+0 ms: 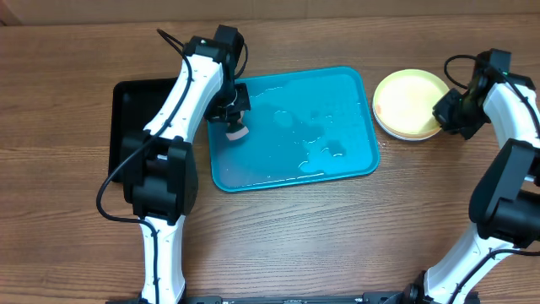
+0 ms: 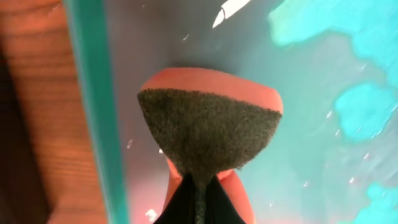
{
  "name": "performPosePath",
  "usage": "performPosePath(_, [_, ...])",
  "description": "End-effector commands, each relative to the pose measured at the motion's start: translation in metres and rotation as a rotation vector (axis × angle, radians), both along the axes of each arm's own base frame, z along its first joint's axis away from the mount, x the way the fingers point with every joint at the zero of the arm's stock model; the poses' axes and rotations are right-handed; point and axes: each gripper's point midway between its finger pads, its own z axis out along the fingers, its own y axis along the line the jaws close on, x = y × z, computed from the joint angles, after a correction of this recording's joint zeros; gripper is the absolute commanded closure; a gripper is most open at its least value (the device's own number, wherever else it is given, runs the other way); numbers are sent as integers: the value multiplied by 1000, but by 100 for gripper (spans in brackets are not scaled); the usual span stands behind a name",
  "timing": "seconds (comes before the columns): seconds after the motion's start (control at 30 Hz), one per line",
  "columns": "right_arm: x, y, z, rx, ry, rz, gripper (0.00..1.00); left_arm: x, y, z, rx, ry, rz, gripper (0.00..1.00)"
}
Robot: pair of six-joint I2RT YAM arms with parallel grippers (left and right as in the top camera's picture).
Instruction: Clean dirty plates on tray and stack at the side
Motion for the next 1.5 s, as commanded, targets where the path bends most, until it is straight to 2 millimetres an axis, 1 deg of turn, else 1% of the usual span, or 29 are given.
performPosePath(0.0, [5, 8, 9, 15, -26, 43, 35, 21, 19, 42, 59, -96, 32, 96])
performPosePath(0.03, [3, 9, 10, 18, -20, 43, 13, 20, 27, 55, 89, -105, 39, 96])
performPosePath(0.07, [3, 10, 12, 23, -16, 43, 0, 20, 35, 68, 118, -116, 46, 96])
performPosePath(0.17, [6, 16, 28, 58, -25, 50, 0, 14, 58, 105, 203, -144, 72, 96])
performPosePath(0.23, [11, 19, 46, 69, -53, 59, 0, 10, 73, 126, 230, -166, 109, 96])
performPosePath(0.3, [15, 23, 66, 67, -92, 75, 0, 12, 79, 139, 201, -198, 111, 96])
performPosePath(0.33, [17, 27, 77, 62, -113, 88, 0, 12, 86, 144, 200, -209, 140, 96])
performPosePath(0.4, [18, 37, 94, 49, -148, 126, 0, 11, 101, 147, 203, -209, 174, 96])
performPosePath(0.43, [19, 44, 101, 39, -166, 158, 0, 10, 111, 145, 207, -199, 196, 96])
performPosePath(0.5, [21, 58, 108, 29, -185, 212, 0, 7, 132, 136, 221, -161, 237, 96])
performPosePath(0.6, [23, 79, 108, 32, -185, 266, 0, -7, 167, 113, 254, -66, 302, 96])
performPosePath(0.67, [24, 90, 107, 29, -185, 298, 0, -13, 187, 96, 267, -18, 340, 96])
performPosePath(0.73, [27, 102, 108, 27, -195, 332, 0, -14, 194, 78, 233, 10, 346, 96])
performPosePath(0.83, [31, 117, 109, 25, -213, 366, 0, -10, 195, 47, 181, 25, 318, 96])
performPosePath(0.93, [32, 129, 110, 27, -220, 393, 0, -8, 196, 19, 187, 27, 303, 96])
performPosePath(0.97, [32, 132, 110, 27, -220, 400, 0, -8, 196, 10, 190, 29, 294, 86])
performPosePath(1.0, [32, 134, 110, 24, -219, 408, 0, -9, 196, 4, 192, 34, 287, 72])
performPosePath(1.03, [32, 135, 110, 23, -218, 415, 0, -11, 197, -2, 194, 38, 287, 56])
performPosePath(1.07, [32, 136, 110, 22, -219, 419, 0, -11, 197, -6, 194, 40, 284, 45])
performPosePath(1.13, [32, 136, 110, 20, -219, 420, 0, -11, 197, -10, 195, 37, 283, 30])
performPosePath(1.17, [32, 135, 110, 18, -219, 421, 0, -11, 197, -10, 196, 36, 280, 17])
performPosePath(1.2, [32, 135, 109, 16, -220, 431, 0, -11, 198, -10, 199, 35, 280, 6])
performPosePath(1.23, [31, 135, 109, 14, -218, 437, 0, -11, 198, -7, 203, 33, 281, 0])
performPosePath(1.33, [30, 136, 110, 16, -215, 438, 0, -12, 200, 10, 214, 33, 285, 0])
performPosePath(1.4, [29, 136, 115, 18, -218, 442, 0, -12, 201, 34, 221, 25, 294, 0])
performPosePath(1.47, [26, 136, 127, 14, -230, 442, 0, -12, 199, 66, 220, -8, 294, 0])
